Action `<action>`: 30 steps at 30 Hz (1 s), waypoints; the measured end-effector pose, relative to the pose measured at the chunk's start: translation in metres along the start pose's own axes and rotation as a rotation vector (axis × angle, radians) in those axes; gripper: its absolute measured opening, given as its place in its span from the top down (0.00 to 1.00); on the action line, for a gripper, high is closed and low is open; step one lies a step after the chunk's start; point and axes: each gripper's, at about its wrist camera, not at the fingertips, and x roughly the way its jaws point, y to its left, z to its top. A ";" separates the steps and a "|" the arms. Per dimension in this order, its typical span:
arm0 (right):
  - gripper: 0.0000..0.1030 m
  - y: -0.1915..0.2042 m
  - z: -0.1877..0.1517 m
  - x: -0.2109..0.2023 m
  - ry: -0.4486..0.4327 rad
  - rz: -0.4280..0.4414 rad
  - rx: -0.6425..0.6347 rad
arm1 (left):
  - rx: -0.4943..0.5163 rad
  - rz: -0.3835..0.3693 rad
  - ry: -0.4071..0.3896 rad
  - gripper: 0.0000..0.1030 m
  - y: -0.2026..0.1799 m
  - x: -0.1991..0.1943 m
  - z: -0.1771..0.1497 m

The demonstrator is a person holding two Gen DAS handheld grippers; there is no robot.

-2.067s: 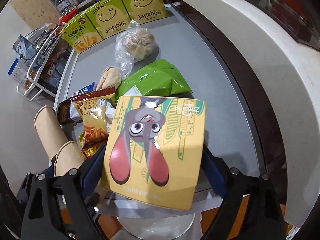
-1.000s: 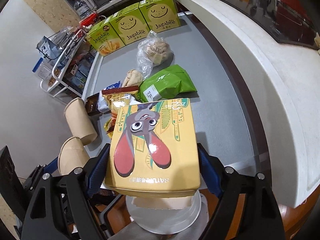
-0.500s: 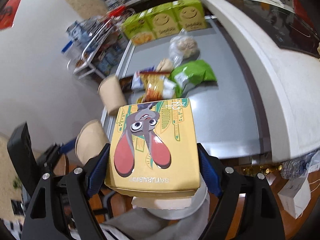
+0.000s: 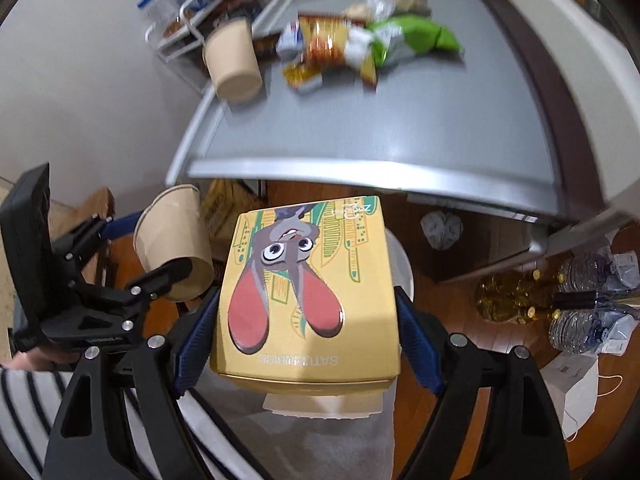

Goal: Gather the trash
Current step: 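Carry the cup and box down over the white bin with both grippers, then open both grippers to drop the cup and box into the bin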

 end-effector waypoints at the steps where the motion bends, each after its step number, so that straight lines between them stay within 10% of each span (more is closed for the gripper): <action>1: 0.23 -0.001 -0.003 0.008 0.022 -0.005 0.000 | 0.005 -0.003 0.015 0.11 0.000 0.005 -0.003; 30: 0.22 -0.026 0.016 0.121 0.158 -0.103 0.139 | 0.122 -0.001 0.212 0.11 0.005 0.095 -0.026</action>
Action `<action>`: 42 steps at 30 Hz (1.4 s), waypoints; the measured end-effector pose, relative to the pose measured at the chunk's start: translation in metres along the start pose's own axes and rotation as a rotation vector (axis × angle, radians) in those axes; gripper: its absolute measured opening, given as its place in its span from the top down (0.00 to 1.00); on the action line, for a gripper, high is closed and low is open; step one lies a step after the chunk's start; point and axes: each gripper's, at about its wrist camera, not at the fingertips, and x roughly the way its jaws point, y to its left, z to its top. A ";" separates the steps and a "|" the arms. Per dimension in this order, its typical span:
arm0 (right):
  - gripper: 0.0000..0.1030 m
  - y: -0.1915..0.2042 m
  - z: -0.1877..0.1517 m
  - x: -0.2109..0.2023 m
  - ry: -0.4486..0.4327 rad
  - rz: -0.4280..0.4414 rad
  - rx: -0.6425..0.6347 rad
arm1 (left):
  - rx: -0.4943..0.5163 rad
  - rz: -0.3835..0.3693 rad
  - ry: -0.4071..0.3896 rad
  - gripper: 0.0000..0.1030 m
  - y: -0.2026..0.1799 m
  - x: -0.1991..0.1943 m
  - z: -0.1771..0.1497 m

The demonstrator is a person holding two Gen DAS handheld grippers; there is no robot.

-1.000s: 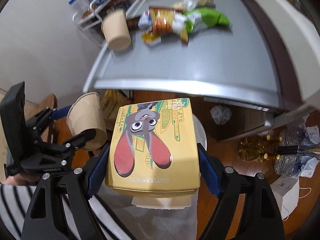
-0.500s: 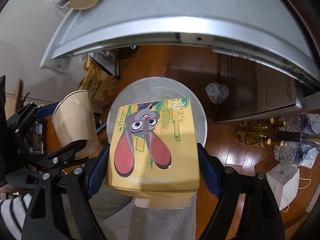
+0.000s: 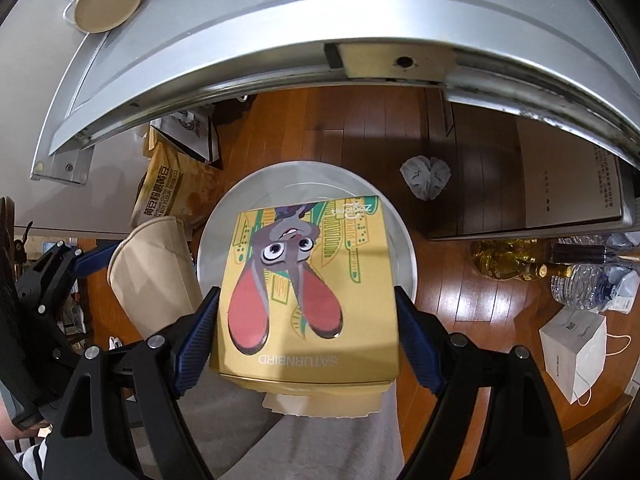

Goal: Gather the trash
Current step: 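Open both grippers to drop the cup and box into the bin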

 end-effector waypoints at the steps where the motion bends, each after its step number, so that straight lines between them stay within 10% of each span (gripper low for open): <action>1: 0.22 0.000 0.000 0.001 0.002 -0.001 -0.001 | 0.001 0.000 0.004 0.11 0.002 0.001 0.000; 28: 0.20 -0.011 0.001 0.006 0.039 0.015 0.038 | -0.080 -0.083 0.110 0.02 0.015 0.016 0.005; 37: 0.14 -0.010 -0.012 -0.047 -0.077 -0.034 -0.036 | -0.069 -0.047 0.071 0.02 0.011 -0.013 0.005; 42: 0.11 0.010 -0.015 -0.105 -0.275 -0.083 -0.158 | -0.049 0.011 -0.091 0.02 0.006 -0.072 0.016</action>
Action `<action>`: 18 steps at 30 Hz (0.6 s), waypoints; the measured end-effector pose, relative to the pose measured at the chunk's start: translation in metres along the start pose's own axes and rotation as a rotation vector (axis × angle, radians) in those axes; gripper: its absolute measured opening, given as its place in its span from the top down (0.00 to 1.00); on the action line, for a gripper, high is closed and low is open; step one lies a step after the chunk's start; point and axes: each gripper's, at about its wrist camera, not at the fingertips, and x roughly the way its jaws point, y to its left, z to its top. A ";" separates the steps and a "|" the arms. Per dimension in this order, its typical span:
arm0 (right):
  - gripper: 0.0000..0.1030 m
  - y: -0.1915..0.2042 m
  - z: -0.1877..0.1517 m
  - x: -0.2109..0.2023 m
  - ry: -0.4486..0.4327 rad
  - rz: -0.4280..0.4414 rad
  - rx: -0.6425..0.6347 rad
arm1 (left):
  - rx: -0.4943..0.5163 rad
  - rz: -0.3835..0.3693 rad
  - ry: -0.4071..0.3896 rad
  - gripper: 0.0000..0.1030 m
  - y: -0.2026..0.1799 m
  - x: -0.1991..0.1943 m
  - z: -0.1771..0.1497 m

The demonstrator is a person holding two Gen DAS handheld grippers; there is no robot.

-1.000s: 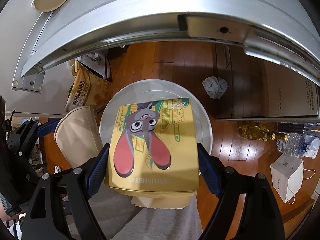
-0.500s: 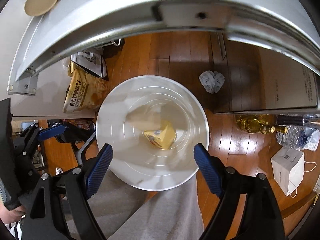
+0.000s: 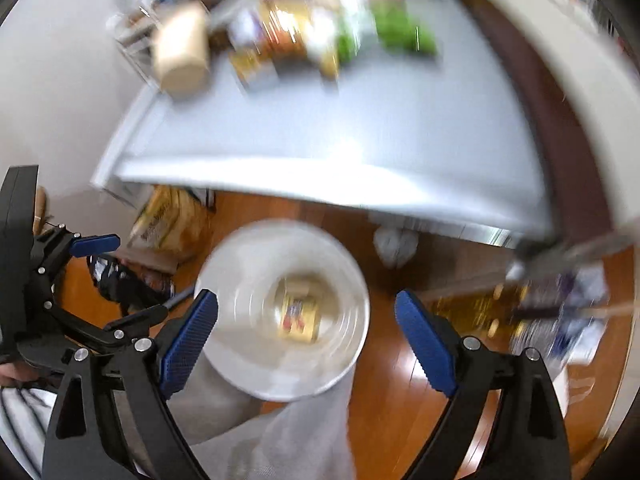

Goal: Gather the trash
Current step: 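Open both grippers to drop the cup and box into the bin, then raise both tools back up toward the counter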

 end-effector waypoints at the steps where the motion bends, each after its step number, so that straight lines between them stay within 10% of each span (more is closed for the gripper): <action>1: 0.09 0.004 0.005 -0.016 -0.055 -0.005 -0.019 | 0.008 0.015 -0.040 0.02 -0.001 -0.012 0.005; 10: 0.05 0.013 0.047 -0.109 -0.458 -0.034 -0.021 | -0.169 0.200 -0.375 0.02 0.020 -0.107 0.052; 18: 0.04 0.031 0.073 -0.165 -0.761 -0.319 -0.072 | -0.367 0.157 -0.650 0.02 0.051 -0.160 0.071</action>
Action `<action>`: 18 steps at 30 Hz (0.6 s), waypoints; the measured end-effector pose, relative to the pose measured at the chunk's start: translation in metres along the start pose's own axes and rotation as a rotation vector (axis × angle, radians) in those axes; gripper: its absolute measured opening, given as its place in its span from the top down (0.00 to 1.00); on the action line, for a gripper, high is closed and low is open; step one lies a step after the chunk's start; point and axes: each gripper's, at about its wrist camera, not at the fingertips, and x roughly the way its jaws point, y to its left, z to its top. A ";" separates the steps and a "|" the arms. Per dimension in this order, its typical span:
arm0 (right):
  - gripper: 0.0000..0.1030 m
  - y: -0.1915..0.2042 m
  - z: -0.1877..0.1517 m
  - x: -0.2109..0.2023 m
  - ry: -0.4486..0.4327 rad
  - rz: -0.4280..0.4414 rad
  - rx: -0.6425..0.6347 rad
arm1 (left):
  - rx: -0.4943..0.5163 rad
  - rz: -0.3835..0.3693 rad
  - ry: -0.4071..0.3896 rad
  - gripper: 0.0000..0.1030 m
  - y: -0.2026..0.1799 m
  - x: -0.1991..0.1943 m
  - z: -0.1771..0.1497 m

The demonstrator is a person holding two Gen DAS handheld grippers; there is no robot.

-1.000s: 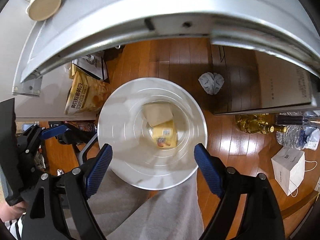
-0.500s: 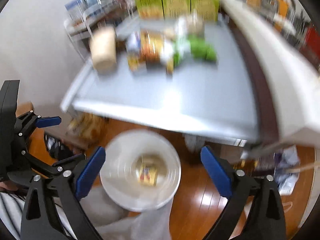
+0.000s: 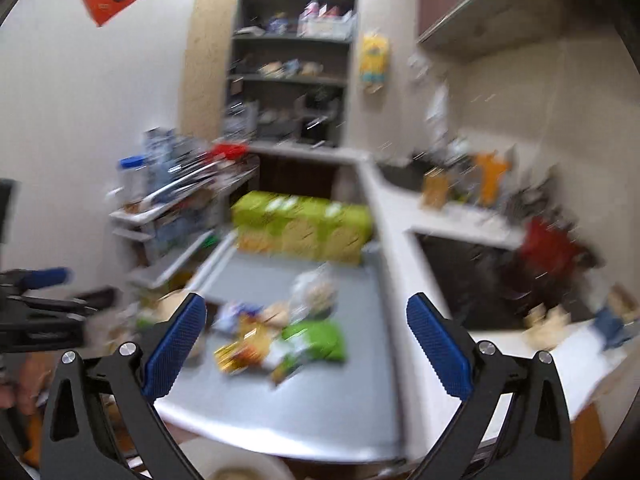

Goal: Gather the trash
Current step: 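Raise both tools back up toward the counter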

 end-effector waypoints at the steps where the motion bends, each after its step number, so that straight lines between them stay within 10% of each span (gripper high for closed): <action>1: 0.04 -0.001 0.003 0.002 -0.006 -0.053 0.009 | -0.007 0.010 -0.029 0.02 0.001 -0.001 0.003; 8: 0.04 0.006 0.011 0.010 -0.005 -0.005 -0.010 | -0.139 -0.032 -0.018 0.02 0.014 0.004 0.010; 18: 0.04 -0.025 -0.010 0.025 0.189 0.194 0.258 | 0.024 0.065 0.031 0.02 0.003 0.002 0.001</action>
